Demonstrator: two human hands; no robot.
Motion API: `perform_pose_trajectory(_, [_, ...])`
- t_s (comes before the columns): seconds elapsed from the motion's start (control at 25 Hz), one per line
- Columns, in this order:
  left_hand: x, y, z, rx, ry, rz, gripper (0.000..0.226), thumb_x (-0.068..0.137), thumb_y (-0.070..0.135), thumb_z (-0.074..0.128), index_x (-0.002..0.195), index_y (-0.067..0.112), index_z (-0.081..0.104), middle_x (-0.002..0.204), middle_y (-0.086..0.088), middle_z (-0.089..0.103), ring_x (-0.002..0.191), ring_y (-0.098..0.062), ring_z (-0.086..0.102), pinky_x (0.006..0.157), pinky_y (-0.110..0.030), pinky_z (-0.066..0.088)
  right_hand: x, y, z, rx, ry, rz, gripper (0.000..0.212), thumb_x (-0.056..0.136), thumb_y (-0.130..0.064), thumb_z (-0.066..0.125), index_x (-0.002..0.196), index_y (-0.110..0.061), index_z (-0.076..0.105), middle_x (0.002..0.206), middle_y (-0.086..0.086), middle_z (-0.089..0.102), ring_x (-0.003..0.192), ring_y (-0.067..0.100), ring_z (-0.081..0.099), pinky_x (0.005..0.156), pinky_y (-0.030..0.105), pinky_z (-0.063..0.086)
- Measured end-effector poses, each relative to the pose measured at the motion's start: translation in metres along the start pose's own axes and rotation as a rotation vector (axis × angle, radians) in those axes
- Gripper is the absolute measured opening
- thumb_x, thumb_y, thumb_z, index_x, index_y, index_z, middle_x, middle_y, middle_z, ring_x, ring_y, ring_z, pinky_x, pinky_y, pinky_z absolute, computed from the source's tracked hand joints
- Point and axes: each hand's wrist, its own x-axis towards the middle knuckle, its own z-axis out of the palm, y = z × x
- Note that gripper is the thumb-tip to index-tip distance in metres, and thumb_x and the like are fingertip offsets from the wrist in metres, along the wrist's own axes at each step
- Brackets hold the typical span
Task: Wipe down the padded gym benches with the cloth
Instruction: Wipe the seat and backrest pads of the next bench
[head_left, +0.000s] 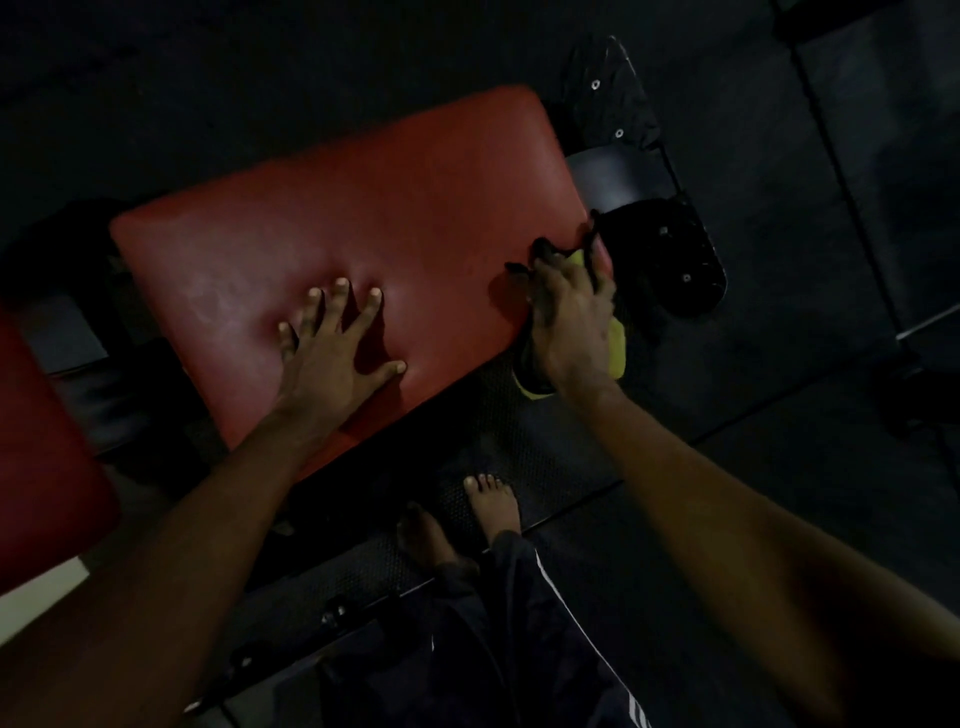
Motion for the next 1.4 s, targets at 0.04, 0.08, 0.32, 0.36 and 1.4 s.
perform_pose_trajectory(0.04, [0.000,-0.001,0.000,-0.003,-0.002,0.002,0.094,0.085,0.069,0.057,0.158,0.042,0.005,0.169,-0.001,-0.005,0.154,-0.031,-0.007,0.118,-0.067,0.008,-0.010,-0.004,0.004,-0.006,-0.046,-0.085,0.036,0.102,-0.022,0.052,0.135,-0.020,0.064,0.144,0.002,0.057,0.127,0.042,0.045,0.103,0.049,0.040])
perform_pose_trajectory(0.08, [0.000,0.000,0.000,-0.003,-0.005,0.004,0.094,0.085,0.070,0.056,0.158,0.042,0.004,0.169,-0.001,-0.006,0.154,-0.031,-0.008,0.118,-0.067,0.006,-0.014,-0.005,0.004,-0.005,-0.095,-0.173,0.036,0.101,-0.023,0.052,0.135,-0.022,0.064,0.145,0.002,0.056,0.125,0.042,0.046,0.102,0.050,0.041])
perform_pose_trajectory(0.32, [-0.021,-0.004,0.016,-0.170,0.143,0.021,0.083,0.092,0.066,0.050,0.160,0.035,0.015,0.169,-0.003,0.004,0.155,-0.026,0.001,0.121,-0.057,0.001,0.050,-0.002,-0.016,-0.078,-0.045,-0.020,0.048,0.100,-0.042,0.049,0.143,-0.023,0.053,0.149,0.004,0.051,0.134,0.038,0.045,0.114,0.050,0.035])
perform_pose_trajectory(0.36, [-0.028,-0.005,0.022,-0.205,0.168,0.013,0.080,0.094,0.064,0.049,0.160,0.032,0.017,0.169,-0.004,0.006,0.155,-0.025,0.003,0.122,-0.055,0.001,0.046,-0.005,-0.010,-0.106,-0.078,0.017,0.055,0.100,-0.049,0.046,0.147,-0.022,0.048,0.154,0.003,0.046,0.140,0.039,0.039,0.117,0.050,0.031])
perform_pose_trajectory(1.4, [-0.091,-0.054,0.040,-0.444,0.245,-0.123,0.076,0.094,0.031,0.066,0.159,0.022,0.026,0.167,-0.003,0.013,0.155,-0.019,0.008,0.124,-0.041,0.002,-0.043,-0.086,0.037,0.037,-0.105,-0.026,0.068,0.094,-0.059,0.054,0.153,-0.029,0.039,0.165,-0.002,0.026,0.147,0.026,0.035,0.109,0.046,0.040])
